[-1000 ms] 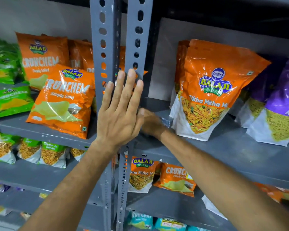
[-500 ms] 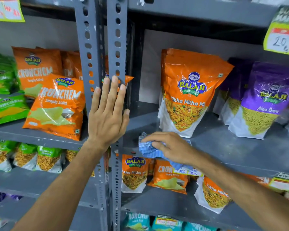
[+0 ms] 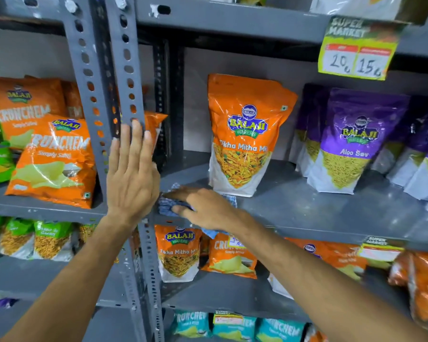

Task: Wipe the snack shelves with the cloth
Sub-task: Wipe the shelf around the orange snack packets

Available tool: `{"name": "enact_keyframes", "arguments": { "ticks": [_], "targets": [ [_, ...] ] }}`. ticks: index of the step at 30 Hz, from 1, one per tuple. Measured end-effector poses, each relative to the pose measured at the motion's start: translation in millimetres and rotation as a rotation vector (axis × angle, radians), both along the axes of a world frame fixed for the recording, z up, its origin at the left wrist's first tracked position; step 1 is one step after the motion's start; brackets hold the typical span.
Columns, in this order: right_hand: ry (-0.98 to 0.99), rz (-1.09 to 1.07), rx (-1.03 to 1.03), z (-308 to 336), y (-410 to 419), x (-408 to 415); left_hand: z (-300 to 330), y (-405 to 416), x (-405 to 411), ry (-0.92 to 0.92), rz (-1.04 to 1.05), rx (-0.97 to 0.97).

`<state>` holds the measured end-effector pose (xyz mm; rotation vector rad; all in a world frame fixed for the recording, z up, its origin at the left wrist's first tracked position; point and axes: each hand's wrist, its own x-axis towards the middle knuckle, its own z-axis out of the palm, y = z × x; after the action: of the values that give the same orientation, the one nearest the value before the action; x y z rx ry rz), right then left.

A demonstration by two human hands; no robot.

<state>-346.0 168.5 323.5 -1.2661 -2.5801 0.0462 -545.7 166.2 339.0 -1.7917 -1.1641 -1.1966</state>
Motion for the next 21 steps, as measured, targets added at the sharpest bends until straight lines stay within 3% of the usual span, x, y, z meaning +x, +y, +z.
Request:
{"name": "enact_keyframes", "arguments": {
  "ticks": [6, 9, 12, 21],
  "targets": [
    [0.114, -0.029, -0.02, -6, -19, 56, -42, -29, 57, 0.261, -0.138, -0.262],
    [0.215, -0.046, -0.029, -6, -32, 89, -47, -33, 80, 0.148, -0.152, -0.586],
    [0.195, -0.108, -0.025, -4, -43, 123, -51, -32, 93, 0.109, -0.099, -0.825],
    [0.249, -0.203, -0.06, -2, -61, 192, -47, -38, 103, 0.19, 0.043, -0.966]
  ]
}}
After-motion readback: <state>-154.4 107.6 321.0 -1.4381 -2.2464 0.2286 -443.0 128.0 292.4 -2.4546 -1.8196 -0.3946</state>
